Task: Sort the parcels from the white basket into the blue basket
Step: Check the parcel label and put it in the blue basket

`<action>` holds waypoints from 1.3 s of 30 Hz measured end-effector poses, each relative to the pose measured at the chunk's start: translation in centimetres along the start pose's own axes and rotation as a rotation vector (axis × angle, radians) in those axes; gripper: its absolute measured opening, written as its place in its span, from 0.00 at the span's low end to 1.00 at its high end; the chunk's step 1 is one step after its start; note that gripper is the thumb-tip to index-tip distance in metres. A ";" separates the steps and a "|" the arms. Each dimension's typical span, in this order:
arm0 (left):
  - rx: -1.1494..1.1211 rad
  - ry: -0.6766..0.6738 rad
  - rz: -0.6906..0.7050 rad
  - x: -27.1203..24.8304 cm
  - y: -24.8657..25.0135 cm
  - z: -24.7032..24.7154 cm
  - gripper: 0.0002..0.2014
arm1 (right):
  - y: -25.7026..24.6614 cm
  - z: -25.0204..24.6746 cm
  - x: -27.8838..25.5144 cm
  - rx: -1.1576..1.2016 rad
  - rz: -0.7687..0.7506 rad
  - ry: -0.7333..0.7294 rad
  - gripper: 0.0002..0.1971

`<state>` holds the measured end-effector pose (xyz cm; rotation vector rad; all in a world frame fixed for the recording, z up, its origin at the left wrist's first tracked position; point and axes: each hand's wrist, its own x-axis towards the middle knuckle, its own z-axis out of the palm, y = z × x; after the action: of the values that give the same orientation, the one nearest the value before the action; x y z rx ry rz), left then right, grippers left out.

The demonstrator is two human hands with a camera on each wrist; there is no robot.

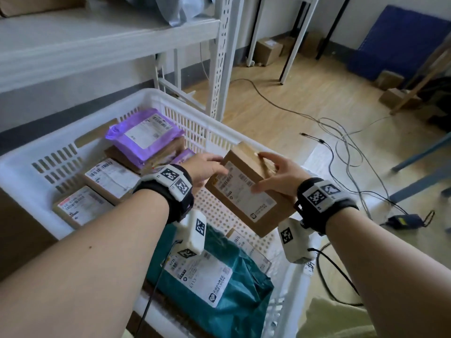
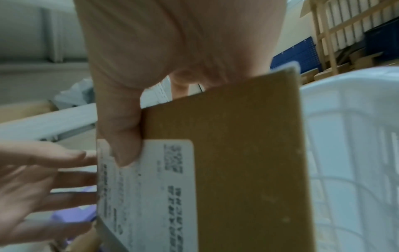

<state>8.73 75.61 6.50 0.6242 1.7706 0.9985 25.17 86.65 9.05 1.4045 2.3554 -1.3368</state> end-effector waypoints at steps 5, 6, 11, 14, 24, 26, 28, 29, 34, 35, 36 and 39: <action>0.049 -0.037 -0.051 3.3 -2.1 2.4 0.21 | 1.2 0.5 2.7 -0.125 0.068 -0.094 0.43; 0.071 -0.053 -0.070 3.8 -2.6 2.8 0.20 | 1.7 0.7 3.5 -0.143 0.089 -0.113 0.43; 0.210 -0.109 -0.142 7.4 -5.8 4.2 0.24 | 4.6 2.7 6.6 -0.207 0.164 -0.186 0.43; 0.233 -0.105 -0.151 8.4 -5.7 4.7 0.25 | 5.6 3.7 8.0 -0.221 0.171 -0.173 0.44; 0.634 -0.270 -0.209 9.9 -6.8 6.6 0.17 | 8.9 6.9 11.9 -0.643 0.179 -0.255 0.26; 0.681 -0.276 -0.192 10.2 -7.2 6.6 0.09 | 9.4 8.0 12.5 -0.685 0.176 -0.274 0.26; 0.714 -0.276 -0.213 10.7 -7.9 6.4 0.10 | 9.4 8.4 13.2 -0.681 0.190 -0.259 0.25; 0.729 -0.277 -0.228 10.9 -8.1 6.3 0.13 | 9.3 8.5 13.5 -0.669 0.202 -0.248 0.25; 0.812 -0.231 -0.205 11.4 -9.3 5.4 0.08 | 8.7 9.2 15.2 -0.666 0.237 -0.272 0.23; 0.828 -0.237 -0.222 11.3 -9.2 5.2 0.04 | 9.0 9.5 15.4 -0.685 0.252 -0.290 0.23; 0.863 -0.244 -0.249 11.0 -8.9 4.8 0.03 | 9.4 9.8 15.4 -0.707 0.267 -0.302 0.22; 1.083 -0.358 -0.251 10.4 -8.2 3.9 0.09 | 11.0 10.1 15.1 -0.733 0.307 -0.287 0.20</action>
<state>8.43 80.63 -6.32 1.1038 1.8955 -0.3236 21.35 91.65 -11.27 1.1684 2.0051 -0.4657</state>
